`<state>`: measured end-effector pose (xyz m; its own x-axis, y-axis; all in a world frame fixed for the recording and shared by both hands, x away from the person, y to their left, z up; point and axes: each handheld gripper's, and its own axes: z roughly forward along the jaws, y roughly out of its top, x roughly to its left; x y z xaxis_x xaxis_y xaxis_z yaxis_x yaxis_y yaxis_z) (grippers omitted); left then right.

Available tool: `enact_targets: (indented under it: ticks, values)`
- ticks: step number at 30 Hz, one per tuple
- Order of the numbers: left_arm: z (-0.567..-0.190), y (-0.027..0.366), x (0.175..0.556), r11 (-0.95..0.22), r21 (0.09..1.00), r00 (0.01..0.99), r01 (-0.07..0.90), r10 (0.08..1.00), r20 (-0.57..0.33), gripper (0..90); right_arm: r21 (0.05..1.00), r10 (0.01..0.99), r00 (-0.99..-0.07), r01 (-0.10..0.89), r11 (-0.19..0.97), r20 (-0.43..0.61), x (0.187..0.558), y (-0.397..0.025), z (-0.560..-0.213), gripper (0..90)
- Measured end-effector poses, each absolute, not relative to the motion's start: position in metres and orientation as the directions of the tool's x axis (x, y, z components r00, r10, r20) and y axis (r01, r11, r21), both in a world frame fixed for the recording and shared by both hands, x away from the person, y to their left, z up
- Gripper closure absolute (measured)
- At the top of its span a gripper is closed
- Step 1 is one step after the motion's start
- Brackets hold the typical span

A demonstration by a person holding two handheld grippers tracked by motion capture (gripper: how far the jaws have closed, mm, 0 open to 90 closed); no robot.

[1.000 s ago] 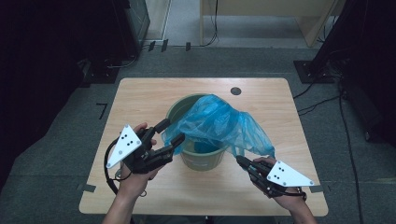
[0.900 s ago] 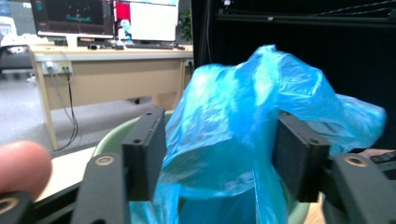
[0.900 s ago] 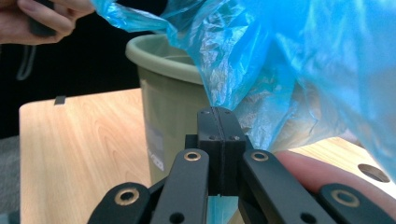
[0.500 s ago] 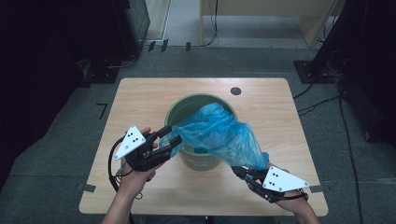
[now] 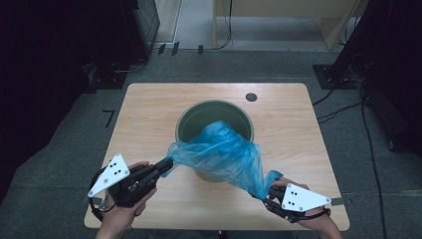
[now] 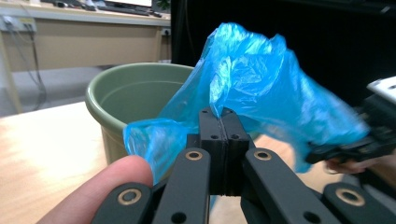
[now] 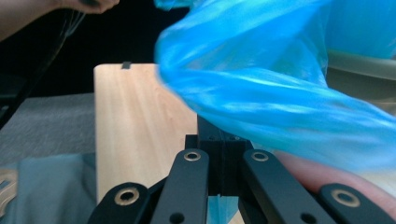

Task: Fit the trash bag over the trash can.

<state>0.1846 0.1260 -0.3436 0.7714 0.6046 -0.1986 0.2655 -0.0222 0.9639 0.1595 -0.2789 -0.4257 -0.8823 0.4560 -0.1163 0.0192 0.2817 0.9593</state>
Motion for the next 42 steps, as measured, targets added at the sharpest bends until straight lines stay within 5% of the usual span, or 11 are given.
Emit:
enact_targets:
  ticks: [11, 17, 23, 34, 42]
  values:
    - [-0.328, 0.133, 0.148, 0.021, 0.971, 0.832, 0.238, 0.512, -0.215, 88.5, 0.954, 0.368, -0.923, 0.003, 0.299, -0.113, 0.144, -0.283, -0.419, 90.0]
    - [-0.350, 0.120, 0.179, -0.027, 0.962, 0.733, 0.272, 0.654, -0.189, 85.0, 0.904, 0.452, -0.874, 0.035, 0.425, -0.179, 0.154, -0.281, -0.436, 89.8]
    - [-0.363, 0.115, 0.213, 0.015, 0.961, 0.659, 0.276, 0.725, -0.201, 83.8, 0.921, 0.517, -0.841, 0.058, 0.385, -0.163, 0.161, -0.287, -0.439, 82.3]
    - [-0.356, 0.109, 0.240, 0.027, 0.968, 0.652, 0.250, 0.734, -0.189, 71.8, 0.978, 0.611, -0.786, 0.039, 0.207, -0.098, 0.164, -0.310, -0.423, 45.7]
    - [-0.360, 0.117, 0.238, 0.060, 0.964, 0.652, 0.259, 0.725, -0.221, 63.4, 0.975, 0.556, -0.823, 0.009, 0.223, -0.119, 0.156, -0.323, -0.414, 46.7]
